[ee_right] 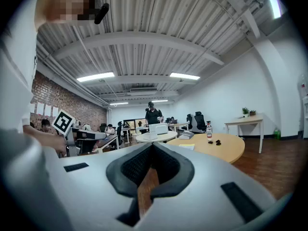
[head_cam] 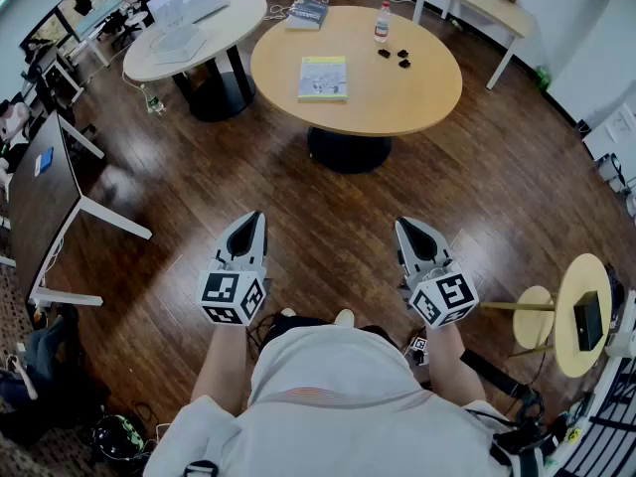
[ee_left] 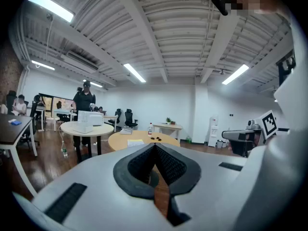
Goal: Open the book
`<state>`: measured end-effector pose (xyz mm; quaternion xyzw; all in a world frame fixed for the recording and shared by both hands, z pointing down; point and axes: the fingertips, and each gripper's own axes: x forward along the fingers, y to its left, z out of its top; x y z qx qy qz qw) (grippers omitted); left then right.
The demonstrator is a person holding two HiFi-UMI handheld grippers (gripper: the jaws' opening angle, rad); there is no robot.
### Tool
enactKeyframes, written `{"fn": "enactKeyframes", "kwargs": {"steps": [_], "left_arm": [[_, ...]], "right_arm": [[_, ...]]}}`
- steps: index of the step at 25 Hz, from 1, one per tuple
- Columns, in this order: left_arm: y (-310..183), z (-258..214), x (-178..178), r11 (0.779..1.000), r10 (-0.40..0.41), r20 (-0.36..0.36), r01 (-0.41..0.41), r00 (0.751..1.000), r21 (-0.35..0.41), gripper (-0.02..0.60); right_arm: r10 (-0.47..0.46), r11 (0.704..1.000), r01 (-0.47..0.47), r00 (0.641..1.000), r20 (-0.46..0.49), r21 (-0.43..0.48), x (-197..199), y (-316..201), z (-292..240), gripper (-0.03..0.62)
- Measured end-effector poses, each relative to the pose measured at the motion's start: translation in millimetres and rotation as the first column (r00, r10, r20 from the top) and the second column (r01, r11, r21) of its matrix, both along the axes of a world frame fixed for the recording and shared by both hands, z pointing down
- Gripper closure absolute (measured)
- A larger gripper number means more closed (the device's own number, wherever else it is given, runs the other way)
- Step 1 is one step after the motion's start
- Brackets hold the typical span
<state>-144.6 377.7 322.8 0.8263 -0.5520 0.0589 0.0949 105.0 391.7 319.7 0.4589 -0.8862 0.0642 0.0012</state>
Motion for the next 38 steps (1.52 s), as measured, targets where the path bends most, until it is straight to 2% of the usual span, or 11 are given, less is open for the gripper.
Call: {"fn": "enactKeyframes", "kwargs": {"steps": [6, 12, 19, 27, 32, 38], "left_arm": [[4.6, 5.4, 30.1, 1.000, 0.004, 0.017, -0.004, 1.000, -0.013, 0.572], [-2.7, 1.1, 60.3, 0.999, 0.051, 0.040, -0.051, 0.998, 0.002, 0.572], [-26.4, 0.0, 81.9, 0.995, 0.094, 0.014, -0.095, 0.995, 0.024, 0.572], [-74.1, 12.0, 59.1, 0.997, 0.081, -0.028, -0.081, 0.996, 0.003, 0.572], [-121.3, 25.5, 30.4, 0.998, 0.059, -0.045, -0.060, 0.997, -0.022, 0.572], [-183.7, 30.7, 1.8, 0.996, 0.081, -0.070, -0.083, 0.994, -0.030, 0.572]], "right_arm": [[-0.019, 1.000, 0.020, 0.999, 0.033, -0.017, 15.9, -2.1, 9.9, 0.591], [-0.027, 1.000, 0.027, 0.999, 0.029, 0.002, 27.8, -2.4, 10.2, 0.591], [0.022, 1.000, -0.022, 1.000, -0.004, -0.001, 51.7, -18.5, 11.4, 0.591], [-0.004, 1.000, 0.003, 0.999, -0.049, -0.021, 25.1, -66.8, 14.4, 0.591], [-0.004, 1.000, 0.001, 0.995, -0.098, -0.026, 2.4, -112.7, 18.0, 0.591], [0.026, 0.998, -0.033, 0.991, -0.132, -0.051, -21.6, -174.5, 17.4, 0.590]]}}
